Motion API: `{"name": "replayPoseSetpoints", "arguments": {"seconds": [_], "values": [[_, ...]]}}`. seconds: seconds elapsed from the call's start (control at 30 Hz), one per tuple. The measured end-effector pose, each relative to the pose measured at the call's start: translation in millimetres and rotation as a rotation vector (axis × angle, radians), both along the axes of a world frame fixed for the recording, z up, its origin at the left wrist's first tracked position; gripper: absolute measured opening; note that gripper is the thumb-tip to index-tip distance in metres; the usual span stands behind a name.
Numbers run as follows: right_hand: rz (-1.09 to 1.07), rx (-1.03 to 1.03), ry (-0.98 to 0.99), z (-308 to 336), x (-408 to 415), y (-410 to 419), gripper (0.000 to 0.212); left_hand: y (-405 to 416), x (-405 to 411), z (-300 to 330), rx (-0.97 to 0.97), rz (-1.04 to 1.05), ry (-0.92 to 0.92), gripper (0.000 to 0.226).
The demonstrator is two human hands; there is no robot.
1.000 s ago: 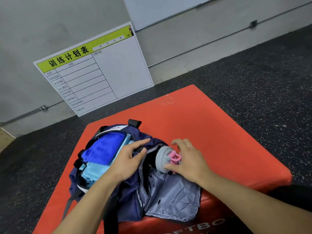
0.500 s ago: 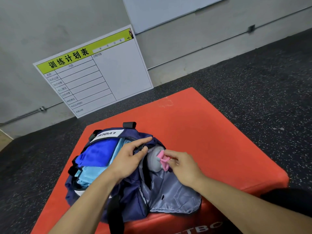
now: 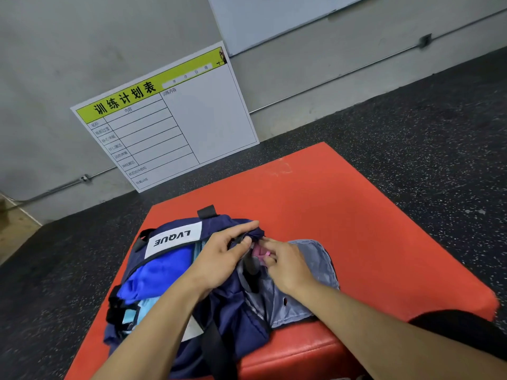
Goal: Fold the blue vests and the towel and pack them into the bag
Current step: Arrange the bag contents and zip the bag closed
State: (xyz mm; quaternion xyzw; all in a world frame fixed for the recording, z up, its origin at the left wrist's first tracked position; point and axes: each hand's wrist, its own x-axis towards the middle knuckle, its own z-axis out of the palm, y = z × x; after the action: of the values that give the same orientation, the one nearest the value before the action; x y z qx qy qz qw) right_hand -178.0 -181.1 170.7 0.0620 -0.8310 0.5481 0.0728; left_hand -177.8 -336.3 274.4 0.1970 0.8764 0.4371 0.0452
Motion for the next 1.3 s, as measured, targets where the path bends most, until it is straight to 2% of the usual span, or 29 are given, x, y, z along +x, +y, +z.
{"name": "replayPoseSetpoints", "arguments": {"seconds": [0.23, 0.4, 0.47, 0.67, 0.77, 0.87, 0.97, 1.03, 1.1, 1.17, 1.23, 1.3], "values": [[0.027, -0.073, -0.030, 2, -1, 6, 0.053, -5, -6, -5, 0.020, 0.053, -0.002, 0.039], [-0.127, -0.179, -0.013, 14, 14, 17, 0.029, -9, -7, -8, 0.067, 0.136, -0.081, 0.028], [-0.074, -0.214, -0.005, 25, 22, 18, 0.023, -12, -8, -8, 0.081, 0.134, -0.076, 0.029], [0.231, -0.543, -0.194, 48, 29, 15, 0.047, -19, 0, 3, 0.083, 0.051, 0.004, 0.035], [0.209, -0.625, -0.228, 55, 34, 13, 0.049, -29, 7, 5, 0.089, 0.020, 0.018, 0.041], [0.083, -0.650, -0.235, 55, 32, 15, 0.037, -45, 16, -4, 0.073, -0.007, -0.004, 0.050], [0.023, -0.563, -0.251, 51, 27, 19, 0.030, -68, 27, -16, 0.016, -0.027, -0.088, 0.059], [0.015, -0.396, -0.219, 51, 22, 18, 0.032, -85, 36, -23, 0.000, -0.021, -0.136, 0.060], [-0.010, -0.160, -0.084, 61, 18, 11, 0.037, -100, 46, -25, 0.027, -0.011, -0.165, 0.057], [-0.002, 0.081, 0.134, 79, 20, 1, 0.041, -117, 55, -23, 0.039, 0.004, -0.143, 0.049], [0.091, 0.261, 0.340, 98, 25, -14, 0.037, -140, 62, -18, 0.052, 0.038, -0.084, 0.037], [0.234, 0.361, 0.418, 113, 27, -36, 0.032, -168, 66, -13, 0.084, 0.104, -0.005, 0.028]]}}
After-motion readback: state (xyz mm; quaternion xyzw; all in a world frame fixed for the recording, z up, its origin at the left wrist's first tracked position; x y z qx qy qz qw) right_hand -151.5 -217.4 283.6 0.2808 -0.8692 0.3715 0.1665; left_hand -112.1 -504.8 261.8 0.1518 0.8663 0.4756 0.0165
